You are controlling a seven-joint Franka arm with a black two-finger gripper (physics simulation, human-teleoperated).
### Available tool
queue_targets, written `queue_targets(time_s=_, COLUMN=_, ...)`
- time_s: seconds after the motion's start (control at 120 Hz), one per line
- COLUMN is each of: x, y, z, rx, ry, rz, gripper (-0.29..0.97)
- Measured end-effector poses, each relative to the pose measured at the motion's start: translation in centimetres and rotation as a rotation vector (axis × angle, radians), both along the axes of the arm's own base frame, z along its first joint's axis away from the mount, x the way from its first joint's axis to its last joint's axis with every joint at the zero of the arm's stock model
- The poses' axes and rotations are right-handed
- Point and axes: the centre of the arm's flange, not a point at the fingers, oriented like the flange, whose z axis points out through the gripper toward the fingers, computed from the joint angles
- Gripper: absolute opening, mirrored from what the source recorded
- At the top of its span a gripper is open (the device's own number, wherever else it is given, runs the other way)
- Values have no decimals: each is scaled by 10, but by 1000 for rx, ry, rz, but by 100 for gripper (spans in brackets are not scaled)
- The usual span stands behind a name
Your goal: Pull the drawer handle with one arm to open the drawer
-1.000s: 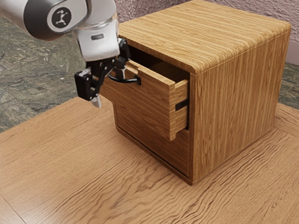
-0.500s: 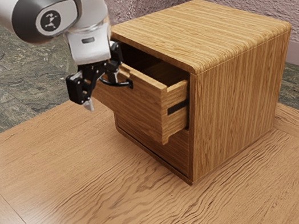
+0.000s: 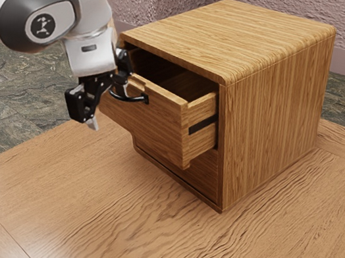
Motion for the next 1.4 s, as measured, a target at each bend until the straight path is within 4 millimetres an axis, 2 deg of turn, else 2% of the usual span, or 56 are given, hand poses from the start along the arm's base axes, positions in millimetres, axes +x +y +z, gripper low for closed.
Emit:
queue_targets(time_s=0.242, x=-9, y=4, z=-3, rx=-3, ry=-4, rz=4, gripper=67)
queue_targets(time_s=0.35, x=-15, y=15, z=-4, rx=-5, ry=-12, rz=25, gripper=62)
queue_targets(time_s=0.675, x=-24, y=23, z=-8, rx=-8, ry=-31, rz=37, gripper=68)
queue_targets(time_s=0.775, x=-24, y=19, z=-16, rx=-8, ry=-24, rz=30, gripper=72)
queue_targets(time_s=0.842, x=-24, y=16, z=-21, rx=-8, ry=-21, rz=22, gripper=70)
queue_targets(time_s=0.925, x=-33, y=10, z=-19, rx=0, ry=-30, rz=17, gripper=68)
queue_targets(time_s=0.992, x=-51, y=-1, z=-11, rx=30, ry=-49, rz=25, gripper=57)
queue_targets(time_s=1.067, x=-74, y=-11, z=-3, rx=56, ry=-74, rz=32, gripper=52)
queue_targets(time_s=1.092, x=-84, y=-14, z=2, rx=63, ry=-87, rz=34, gripper=40)
queue_targets(time_s=1.117, x=-97, y=-19, z=10, rx=73, ry=-109, rz=34, gripper=24)
queue_targets(time_s=1.192, x=-146, y=-46, z=51, rx=139, ry=-221, rz=34, gripper=39)
queue_targets(time_s=1.233, x=-161, y=-66, z=75, rx=152, ry=-277, rz=25, gripper=45)
queue_targets(time_s=1.275, x=-162, y=-78, z=91, rx=125, ry=-302, rz=29, gripper=50)
queue_targets(time_s=1.333, x=-150, y=-100, z=115, rx=64, ry=-315, rz=55, gripper=55)
queue_targets(time_s=1.4, x=-117, y=-156, z=135, rx=-8, ry=-297, rz=38, gripper=58)
